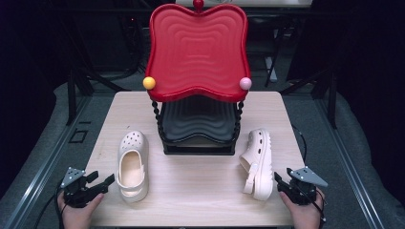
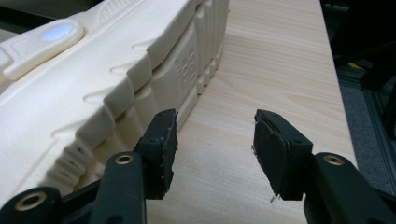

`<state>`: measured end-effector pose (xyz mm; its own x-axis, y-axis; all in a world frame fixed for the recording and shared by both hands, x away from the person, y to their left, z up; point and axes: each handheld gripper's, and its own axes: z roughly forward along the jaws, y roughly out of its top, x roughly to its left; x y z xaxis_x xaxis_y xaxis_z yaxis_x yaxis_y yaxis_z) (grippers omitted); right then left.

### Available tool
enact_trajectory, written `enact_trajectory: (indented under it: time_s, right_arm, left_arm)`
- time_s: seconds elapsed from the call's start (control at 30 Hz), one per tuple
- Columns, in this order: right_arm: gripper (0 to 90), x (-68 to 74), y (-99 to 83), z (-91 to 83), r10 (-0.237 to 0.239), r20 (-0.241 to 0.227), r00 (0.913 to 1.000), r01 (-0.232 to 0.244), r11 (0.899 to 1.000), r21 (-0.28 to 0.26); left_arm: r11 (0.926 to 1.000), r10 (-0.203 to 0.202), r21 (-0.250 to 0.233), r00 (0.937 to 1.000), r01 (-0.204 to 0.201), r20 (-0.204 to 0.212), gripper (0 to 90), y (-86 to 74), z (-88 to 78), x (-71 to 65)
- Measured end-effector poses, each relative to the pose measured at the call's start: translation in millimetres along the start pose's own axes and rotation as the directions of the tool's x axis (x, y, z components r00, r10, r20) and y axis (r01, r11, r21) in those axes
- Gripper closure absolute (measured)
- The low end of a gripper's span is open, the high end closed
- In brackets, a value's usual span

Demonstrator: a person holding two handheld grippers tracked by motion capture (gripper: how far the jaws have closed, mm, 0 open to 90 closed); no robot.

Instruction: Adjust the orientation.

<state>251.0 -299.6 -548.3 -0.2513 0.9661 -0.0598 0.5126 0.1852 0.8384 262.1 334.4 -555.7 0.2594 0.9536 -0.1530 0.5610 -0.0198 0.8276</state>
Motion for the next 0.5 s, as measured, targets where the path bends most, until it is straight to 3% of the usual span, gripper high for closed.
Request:
enact_trajectory:
  time_s: [0.23,0.37,0.47,0.5]
  right_arm:
    - [52.8,-1.8,-2.7,3.7,0.024,-0.033,0.9992,-0.023,0.999,0.038]
    - [53.6,-1.4,-2.5,3.1,0.039,-0.041,0.9984,-0.037,0.998,0.048]
    - [53.8,-0.8,-2.3,0.9,0.050,-0.049,0.9976,-0.048,0.998,0.041]
    - [53.7,-0.8,-2.2,0.3,0.054,-0.052,0.9972,-0.052,0.998,0.038]
  left_arm:
    - [0.9995,0.015,0.029,0.9999,-0.015,0.001,25.5,0.1,0.6,-2.1]
    - [0.9993,0.038,0.007,0.9993,-0.038,-0.007,28.5,1.3,-5.1,-3.4]
    - [0.9986,0.045,-0.027,0.9989,-0.045,0.010,32.7,3.8,-10.9,-6.2]
    - [0.9981,0.047,-0.040,0.9987,-0.047,0.019,37.9,4.4,-12.3,-7.9]
